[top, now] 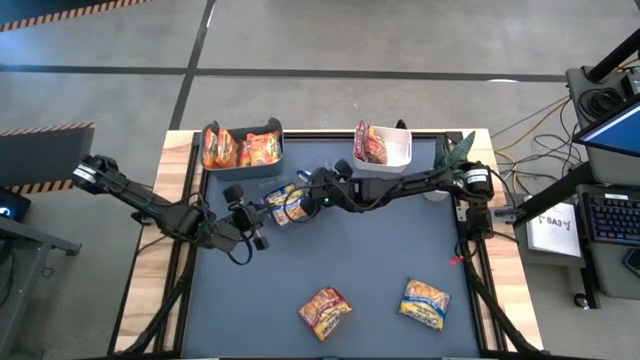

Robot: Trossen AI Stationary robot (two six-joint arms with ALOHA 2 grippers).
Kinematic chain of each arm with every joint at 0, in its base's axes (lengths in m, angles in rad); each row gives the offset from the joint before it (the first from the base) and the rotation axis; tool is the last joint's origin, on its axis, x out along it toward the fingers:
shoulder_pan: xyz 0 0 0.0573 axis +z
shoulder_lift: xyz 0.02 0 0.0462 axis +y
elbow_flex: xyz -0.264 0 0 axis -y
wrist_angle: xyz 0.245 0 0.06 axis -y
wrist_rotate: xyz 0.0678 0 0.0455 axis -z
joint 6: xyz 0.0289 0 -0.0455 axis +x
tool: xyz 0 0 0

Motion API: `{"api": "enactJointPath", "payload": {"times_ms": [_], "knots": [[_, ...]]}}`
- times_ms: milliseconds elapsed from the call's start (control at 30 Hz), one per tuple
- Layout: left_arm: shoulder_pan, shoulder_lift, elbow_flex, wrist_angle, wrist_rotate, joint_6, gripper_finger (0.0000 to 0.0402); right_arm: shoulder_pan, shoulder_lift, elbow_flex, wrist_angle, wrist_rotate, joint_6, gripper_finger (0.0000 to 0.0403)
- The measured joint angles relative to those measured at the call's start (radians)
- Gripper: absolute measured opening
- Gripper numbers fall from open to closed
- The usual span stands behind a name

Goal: Sort Maruchan noodles
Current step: Put the blue noodle pack into the transparent bin

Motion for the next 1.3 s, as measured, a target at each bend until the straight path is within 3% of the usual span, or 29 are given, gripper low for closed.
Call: {"api": "enactJointPath", "payload": {"times_ms": [300,800,1100,1300], "knots": [[0.0,0.0,0.0,0.0,0.0,-0.003,0.0,-0.001,0.0,0.0,-0.018,-0.02,-0.001,0.0141],[0.0,0.0,0.0,-0.006,0.0,-0.018,0.0,0.001,-0.003,0.001,-0.043,-0.008,0.008,0.0029],[0.0,0.0,0.0,-0.013,0.001,-0.03,0.0,0.026,-0.01,0.0,0.103,0.056,0.003,0.0022],[0.0,0.0,0.0,-0.013,0.001,-0.046,0.0,0.028,-0.01,-0.031,0.117,0.116,0.088,0.0022]]}}
